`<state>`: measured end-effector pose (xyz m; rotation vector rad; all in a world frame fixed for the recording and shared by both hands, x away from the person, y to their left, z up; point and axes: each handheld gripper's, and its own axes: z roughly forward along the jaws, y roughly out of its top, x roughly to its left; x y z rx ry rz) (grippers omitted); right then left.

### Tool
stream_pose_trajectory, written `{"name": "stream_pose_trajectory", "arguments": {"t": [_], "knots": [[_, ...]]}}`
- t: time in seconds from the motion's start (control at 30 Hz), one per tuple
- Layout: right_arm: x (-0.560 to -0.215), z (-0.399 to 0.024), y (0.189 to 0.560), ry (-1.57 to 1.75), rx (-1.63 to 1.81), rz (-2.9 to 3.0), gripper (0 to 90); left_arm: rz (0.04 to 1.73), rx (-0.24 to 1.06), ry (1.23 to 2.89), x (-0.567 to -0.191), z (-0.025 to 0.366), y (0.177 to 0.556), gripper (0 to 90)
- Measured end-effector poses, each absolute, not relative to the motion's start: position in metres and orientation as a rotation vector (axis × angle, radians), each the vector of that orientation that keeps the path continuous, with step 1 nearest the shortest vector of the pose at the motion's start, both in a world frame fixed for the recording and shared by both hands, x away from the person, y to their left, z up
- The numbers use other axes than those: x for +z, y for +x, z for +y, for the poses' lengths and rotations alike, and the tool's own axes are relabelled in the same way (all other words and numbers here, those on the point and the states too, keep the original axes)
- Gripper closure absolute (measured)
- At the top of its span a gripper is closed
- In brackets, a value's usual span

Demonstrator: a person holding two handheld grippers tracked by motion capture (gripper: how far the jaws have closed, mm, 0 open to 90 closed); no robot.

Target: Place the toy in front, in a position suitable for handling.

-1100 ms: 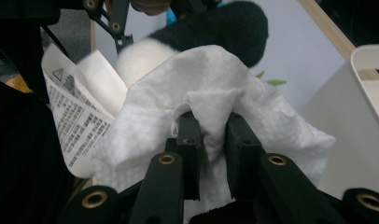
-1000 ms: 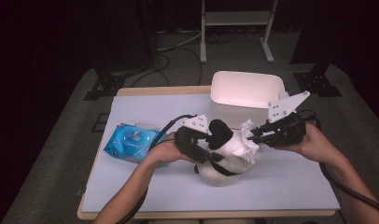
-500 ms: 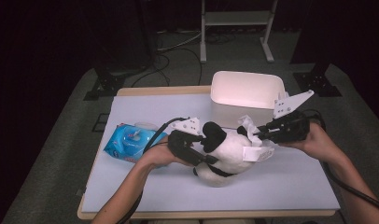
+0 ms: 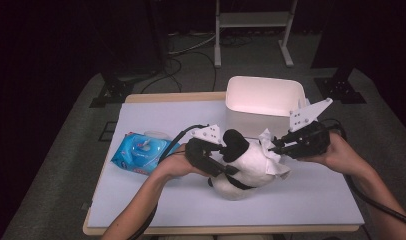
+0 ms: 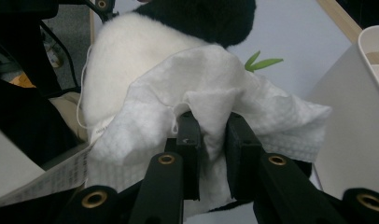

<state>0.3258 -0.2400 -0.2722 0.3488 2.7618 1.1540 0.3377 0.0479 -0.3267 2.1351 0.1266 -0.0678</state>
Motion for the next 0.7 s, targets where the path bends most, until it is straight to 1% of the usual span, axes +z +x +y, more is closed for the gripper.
{"name": "stream_pose_trajectory", "arguments": {"t": [0.17,0.3,0.7], "knots": [[-0.265,-0.234,0.324,0.317,1.160,2.759,76.8,0.088,-0.060,2.167,-0.324,0.041,0.339,40.3],[-0.262,-0.233,0.323,0.303,1.153,2.761,76.8,0.095,-0.062,2.167,-0.323,0.037,0.338,40.4],[-0.281,-0.255,0.324,0.403,1.168,2.765,76.7,0.116,-0.058,2.168,-0.322,0.041,0.340,40.4]]}}
